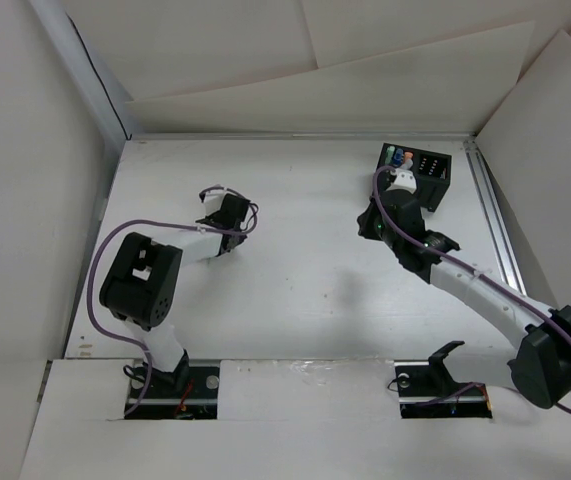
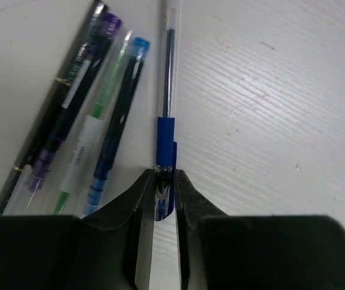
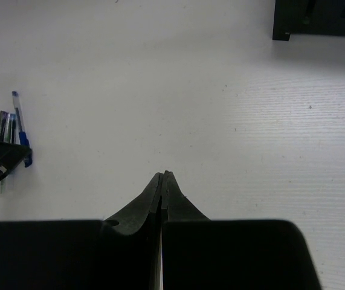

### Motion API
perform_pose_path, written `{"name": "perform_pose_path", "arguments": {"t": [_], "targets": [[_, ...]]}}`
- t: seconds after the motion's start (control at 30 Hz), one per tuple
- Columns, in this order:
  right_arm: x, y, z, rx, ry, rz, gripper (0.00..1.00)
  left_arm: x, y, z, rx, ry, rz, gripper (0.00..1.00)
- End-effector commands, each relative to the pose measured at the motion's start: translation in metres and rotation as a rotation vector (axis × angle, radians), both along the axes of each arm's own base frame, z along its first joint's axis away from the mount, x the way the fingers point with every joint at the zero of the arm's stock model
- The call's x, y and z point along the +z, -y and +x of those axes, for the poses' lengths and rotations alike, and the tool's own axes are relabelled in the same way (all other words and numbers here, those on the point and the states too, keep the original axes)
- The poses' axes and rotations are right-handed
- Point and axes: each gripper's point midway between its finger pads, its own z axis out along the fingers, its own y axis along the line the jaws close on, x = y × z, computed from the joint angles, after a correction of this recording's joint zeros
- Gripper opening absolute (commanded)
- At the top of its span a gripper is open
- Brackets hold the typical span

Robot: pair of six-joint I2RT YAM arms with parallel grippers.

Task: Sort the stationery into containers
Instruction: Pick up the pen from the center of the board.

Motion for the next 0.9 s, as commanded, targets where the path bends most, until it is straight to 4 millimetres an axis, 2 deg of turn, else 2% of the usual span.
{"name": "perform_pose_path", "arguments": {"t": [0.0, 0.13, 0.17, 0.23, 0.37, 0.43, 0.47, 0.5, 0.57, 0.63, 0.67, 0.73, 0.8, 0.87], "targets": [[0.016, -0.008, -0.001, 0.022, 0.045, 0.034, 0.0, 0.001, 0.007, 0.007, -0.027, -0.007, -0.012, 0.1], [0.016, -0.01, -0.002, 0.022, 0.048, 0.03, 0.0, -0.002, 0.011, 0.008, -0.055, 0.002, -0.026, 0.03], [0.016, -0.01, -0.002, 0.022, 0.048, 0.03, 0.0, 0.004, 0.012, 0.011, -0.056, 0.025, -0.035, 0.01], [0.012, -0.012, -0.002, 0.023, 0.039, 0.02, 0.08, 0.0, 0.015, 0.006, -0.082, 0.02, -0.051, 0.0], [0.007, -0.016, -0.001, 0.02, 0.027, 0.017, 0.22, 0.009, 0.029, 0.009, -0.141, 0.052, -0.089, 0.0], [0.007, -0.017, 0.001, 0.02, 0.026, 0.016, 0.3, 0.014, 0.048, 0.005, -0.201, 0.065, -0.106, 0.0], [0.009, -0.018, 0.003, 0.02, 0.034, 0.022, 0.32, 0.02, 0.052, 0.005, -0.225, 0.073, -0.121, 0.0], [0.005, -0.02, 0.003, 0.029, 0.022, 0.019, 0.34, 0.03, 0.064, 0.009, -0.256, 0.108, -0.159, 0.0], [0.007, -0.026, 0.005, 0.044, 0.022, 0.04, 0.41, 0.037, 0.072, 0.002, -0.304, 0.128, -0.203, 0.0], [0.0, -0.034, 0.004, 0.075, 0.001, 0.047, 0.44, 0.055, 0.089, 0.001, -0.383, 0.187, -0.282, 0.0], [0.001, -0.039, 0.009, 0.082, 0.006, 0.066, 0.49, 0.052, 0.091, -0.005, -0.41, 0.186, -0.292, 0.0], [-0.001, -0.051, 0.01, 0.121, -0.009, 0.093, 0.52, 0.06, 0.108, -0.009, -0.475, 0.215, -0.329, 0.0], [-0.008, -0.065, 0.017, 0.154, -0.019, 0.119, 0.57, 0.06, 0.123, -0.018, -0.534, 0.216, -0.34, 0.0], [-0.011, -0.075, 0.024, 0.187, -0.035, 0.135, 0.57, 0.07, 0.135, -0.018, -0.586, 0.251, -0.368, 0.0]]}}
